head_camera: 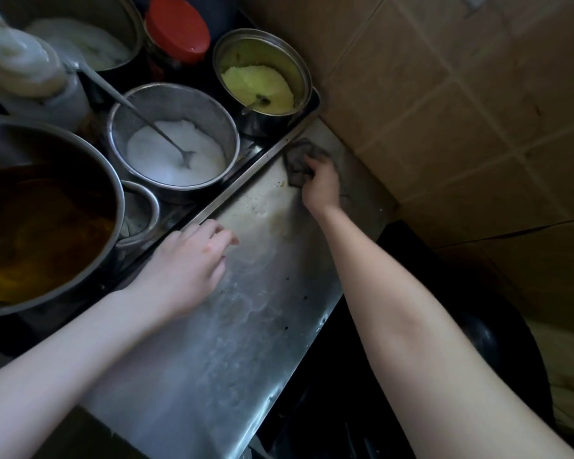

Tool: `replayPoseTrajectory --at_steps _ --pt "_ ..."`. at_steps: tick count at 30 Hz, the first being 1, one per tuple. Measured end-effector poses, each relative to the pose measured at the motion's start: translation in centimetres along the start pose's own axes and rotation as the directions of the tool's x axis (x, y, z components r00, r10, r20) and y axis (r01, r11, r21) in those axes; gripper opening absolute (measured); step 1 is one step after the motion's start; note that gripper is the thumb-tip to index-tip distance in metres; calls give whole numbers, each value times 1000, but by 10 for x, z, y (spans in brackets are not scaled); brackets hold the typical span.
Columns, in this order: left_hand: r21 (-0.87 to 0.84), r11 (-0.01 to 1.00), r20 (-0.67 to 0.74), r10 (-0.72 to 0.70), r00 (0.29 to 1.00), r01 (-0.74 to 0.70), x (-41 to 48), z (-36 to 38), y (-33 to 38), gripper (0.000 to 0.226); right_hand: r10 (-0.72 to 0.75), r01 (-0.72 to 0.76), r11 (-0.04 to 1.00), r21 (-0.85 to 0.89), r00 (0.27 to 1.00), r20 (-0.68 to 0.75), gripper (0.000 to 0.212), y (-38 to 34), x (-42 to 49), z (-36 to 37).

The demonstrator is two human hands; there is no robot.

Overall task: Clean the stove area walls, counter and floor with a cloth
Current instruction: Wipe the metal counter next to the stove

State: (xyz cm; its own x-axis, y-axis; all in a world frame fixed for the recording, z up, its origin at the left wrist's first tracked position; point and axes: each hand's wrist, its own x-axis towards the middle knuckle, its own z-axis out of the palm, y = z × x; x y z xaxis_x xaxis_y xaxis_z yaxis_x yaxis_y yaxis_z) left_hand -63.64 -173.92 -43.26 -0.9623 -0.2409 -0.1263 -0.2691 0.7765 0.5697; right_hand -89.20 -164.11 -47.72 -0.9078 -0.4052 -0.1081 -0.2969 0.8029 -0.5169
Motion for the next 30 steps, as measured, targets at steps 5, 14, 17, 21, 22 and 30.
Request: replayPoseTrajectory --at_steps 5,14,17,21,22,30 --pt "16 1000 -47 22 999 -22 -4 -1 2 27 -133 133 991 -6 989 60 41 -15 -63 22" --pt "7 1000 -47 6 999 -6 -5 -2 1 26 -264 270 959 -82 961 79 41 12 -109 14" --pt "1 1000 -42 15 999 -15 -2 0 2 27 -151 151 984 -96 988 15 40 29 -96 -3" --pt "-8 1000 -42 20 999 -20 3 2 4 27 -78 77 979 -191 997 0 43 55 -63 -27" --pt "-12 1000 -42 21 999 -21 4 3 5 27 -79 79 968 -240 997 8 44 60 -55 -32" --pt "-49 999 -29 -10 1000 9 1 9 0 30 182 -194 978 -73 972 -147 43 62 0 -42"
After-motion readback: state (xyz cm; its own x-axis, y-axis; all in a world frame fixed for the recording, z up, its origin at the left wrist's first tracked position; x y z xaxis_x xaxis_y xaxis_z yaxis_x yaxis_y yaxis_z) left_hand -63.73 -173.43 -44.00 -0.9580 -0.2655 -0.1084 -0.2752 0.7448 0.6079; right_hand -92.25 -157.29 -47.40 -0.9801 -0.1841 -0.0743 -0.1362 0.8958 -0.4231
